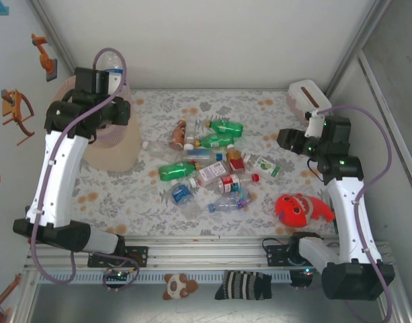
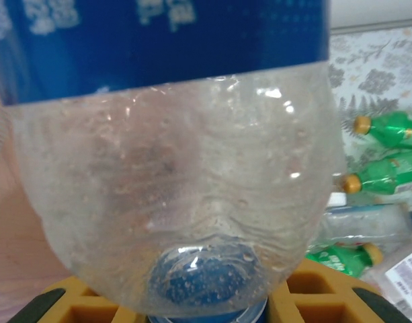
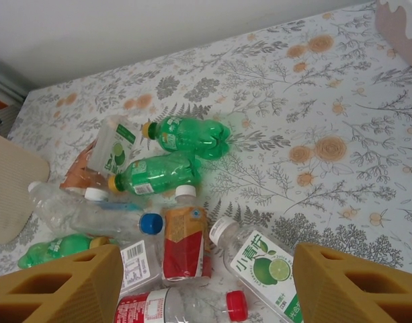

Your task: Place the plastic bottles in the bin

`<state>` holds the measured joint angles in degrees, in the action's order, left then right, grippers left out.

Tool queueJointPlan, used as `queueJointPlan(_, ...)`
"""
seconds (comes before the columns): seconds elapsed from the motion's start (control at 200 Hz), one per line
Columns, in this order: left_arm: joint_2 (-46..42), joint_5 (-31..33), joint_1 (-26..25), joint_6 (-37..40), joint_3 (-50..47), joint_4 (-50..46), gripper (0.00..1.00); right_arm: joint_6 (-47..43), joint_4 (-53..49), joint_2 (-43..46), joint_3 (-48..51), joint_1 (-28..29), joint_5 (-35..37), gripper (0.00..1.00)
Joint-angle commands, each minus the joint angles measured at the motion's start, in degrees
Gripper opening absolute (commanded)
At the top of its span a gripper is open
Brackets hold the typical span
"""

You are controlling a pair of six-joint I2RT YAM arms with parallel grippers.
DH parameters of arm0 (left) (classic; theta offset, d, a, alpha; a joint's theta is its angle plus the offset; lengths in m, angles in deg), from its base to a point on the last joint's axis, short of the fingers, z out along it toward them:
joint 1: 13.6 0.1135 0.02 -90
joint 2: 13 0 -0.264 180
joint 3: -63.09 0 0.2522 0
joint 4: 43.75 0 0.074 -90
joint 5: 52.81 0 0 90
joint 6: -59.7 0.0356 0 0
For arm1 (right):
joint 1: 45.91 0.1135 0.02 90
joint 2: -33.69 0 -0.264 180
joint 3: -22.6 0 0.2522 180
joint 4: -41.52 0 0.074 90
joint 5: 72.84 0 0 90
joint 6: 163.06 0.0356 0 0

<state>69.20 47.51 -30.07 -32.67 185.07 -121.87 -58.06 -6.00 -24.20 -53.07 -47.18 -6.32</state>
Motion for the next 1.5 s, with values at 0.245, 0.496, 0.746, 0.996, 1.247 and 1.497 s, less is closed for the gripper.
queueJointPlan(0.245, 9.36, -7.4, 12.65, 12.48, 5.75, -9.59, 0.0, -1.06, -0.77, 1.21, -2.89, 0.49, 1.59, 0.67)
queueJointPlan(0.496, 13.68, -9.65, 16.08, 19.24, 2.04, -10.22, 0.0, -2.23, -2.08, 1.46, -4.01, 0.51, 3.36, 0.67)
queueJointPlan(0.746, 17.29, -8.96, 17.18, 19.06, -0.94, -10.18, 0.01, -1.82, -1.49, 0.96, -3.62, 0.49, 3.31, 0.67)
queueJointPlan(0.996, 20.93, -7.48, 17.61, 19.44, -2.83, -9.04, 0.05, -2.27, -1.67, 0.83, -3.98, 0.49, 3.58, 0.67)
queueJointPlan(1.247, 23.03, -7.79, 17.69, 18.16, 1.24, -9.73, 0.09, -2.19, -1.48, 0.76, -3.7, 0.51, 3.7, 0.67)
queueJointPlan(1.497, 20.7, -6.81, 17.8, 16.58, 9.18, -9.73, 0.11, -1.75, -0.63, -0.03, -3.75, 0.53, 3.37, 0.67)
